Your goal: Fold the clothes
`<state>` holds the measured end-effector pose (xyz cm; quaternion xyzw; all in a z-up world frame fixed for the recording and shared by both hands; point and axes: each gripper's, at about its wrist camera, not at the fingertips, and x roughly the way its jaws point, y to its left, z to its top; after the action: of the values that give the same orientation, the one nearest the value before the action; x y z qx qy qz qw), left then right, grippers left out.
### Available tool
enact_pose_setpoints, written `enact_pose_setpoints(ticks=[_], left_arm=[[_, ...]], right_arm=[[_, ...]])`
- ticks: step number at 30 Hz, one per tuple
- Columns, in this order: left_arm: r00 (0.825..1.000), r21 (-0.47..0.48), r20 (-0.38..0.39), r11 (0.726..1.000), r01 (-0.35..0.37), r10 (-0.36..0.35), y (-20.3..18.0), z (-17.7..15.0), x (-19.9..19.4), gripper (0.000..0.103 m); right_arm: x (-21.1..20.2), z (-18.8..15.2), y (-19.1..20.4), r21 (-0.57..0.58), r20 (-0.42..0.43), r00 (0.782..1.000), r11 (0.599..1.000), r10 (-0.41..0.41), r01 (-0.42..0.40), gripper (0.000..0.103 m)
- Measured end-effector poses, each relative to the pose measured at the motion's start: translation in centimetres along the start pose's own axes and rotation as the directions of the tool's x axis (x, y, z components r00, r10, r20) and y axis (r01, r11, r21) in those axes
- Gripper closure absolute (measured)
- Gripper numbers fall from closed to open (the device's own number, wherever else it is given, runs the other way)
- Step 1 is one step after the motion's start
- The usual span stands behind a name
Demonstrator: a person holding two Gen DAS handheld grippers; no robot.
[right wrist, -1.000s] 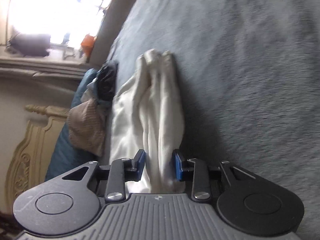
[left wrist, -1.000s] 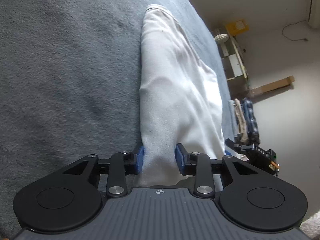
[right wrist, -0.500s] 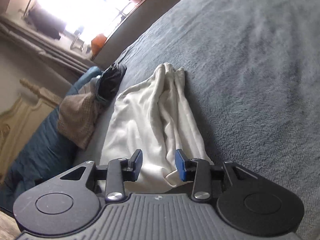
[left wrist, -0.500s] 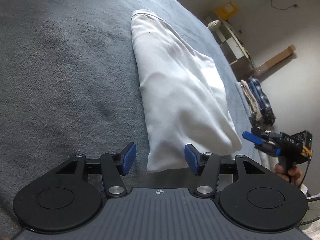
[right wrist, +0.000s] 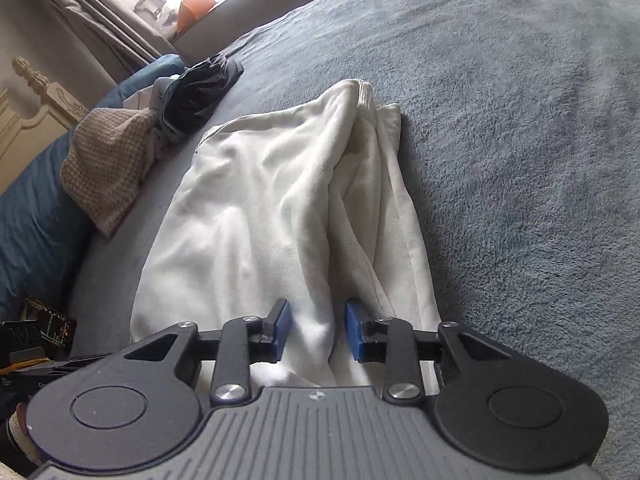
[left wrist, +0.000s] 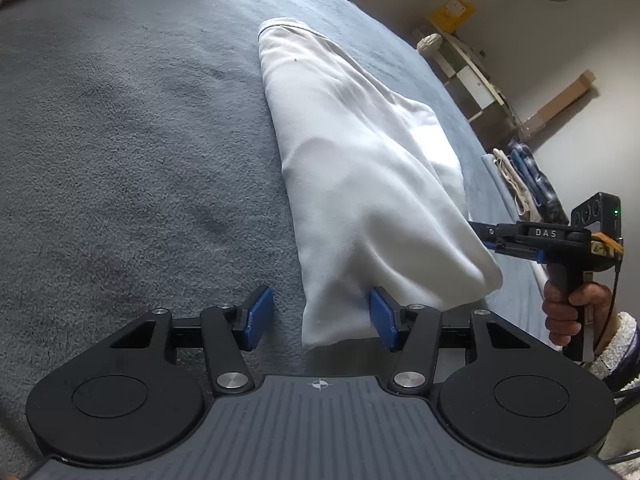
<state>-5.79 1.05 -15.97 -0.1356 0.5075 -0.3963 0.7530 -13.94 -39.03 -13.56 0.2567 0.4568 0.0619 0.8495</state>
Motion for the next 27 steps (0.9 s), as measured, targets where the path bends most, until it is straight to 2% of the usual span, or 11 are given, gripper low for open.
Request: enact_pose_setpoints(ticks=[1,3,8,14,18,22,25,27], left_arm=[[1.0,-0.001,-0.001,1.0,0.003,-0.003,0.1,0.0,0.0,0.05],[1.0,-0.001,-0.003,1.0,0.01,-0.01,0.2,0.0,0.0,0.05],[1.0,0.016,-0.009,1.0,0.013,-0.012,0.2,-0.1,-0.1,0.05],[1.0,0.03,-0.006,1.0,-0.005,0.005,-0.2,-0.4,-0.1,0.049],[1.0,0.035,-0.002,0.999,-0.024,0.024,-0.5,-0.4,-0.1,0.049],[0.999,0.035,0.0,0.999,-0.032,0.032,-0.6,-0.3,0.2,0.049],[0.999,0.03,0.001,0.999,-0.039,0.039,-0.7,-0.3,0.4,0.049],[0.999,0.025,0.002,0.999,-0.043,0.043,-0.7,-0.4,0.6,0.049]], right_arm=[[0.1,0.1,0.1,-0.002,-0.002,1.0,1.0,0.011,-0.011,0.097],[-0.6,0.3,0.5,-0.023,0.03,1.0,1.0,0.009,-0.009,0.099],[-2.6,0.9,1.0,-0.049,0.131,0.991,0.999,-0.007,0.014,0.099],[-0.1,0.2,0.4,-0.147,0.103,0.986,0.979,-0.128,0.142,0.099],[-0.1,-0.3,1.4,-0.216,0.149,0.974,0.956,-0.169,0.199,0.1],[-2.3,0.0,2.8,-0.254,0.228,0.962,0.945,-0.147,0.204,0.1],[-1.2,0.0,2.2,-0.279,0.172,0.969,0.934,-0.179,0.222,0.099],[-0.4,-0.1,0.9,-0.232,0.125,0.978,0.953,-0.169,0.194,0.098]])
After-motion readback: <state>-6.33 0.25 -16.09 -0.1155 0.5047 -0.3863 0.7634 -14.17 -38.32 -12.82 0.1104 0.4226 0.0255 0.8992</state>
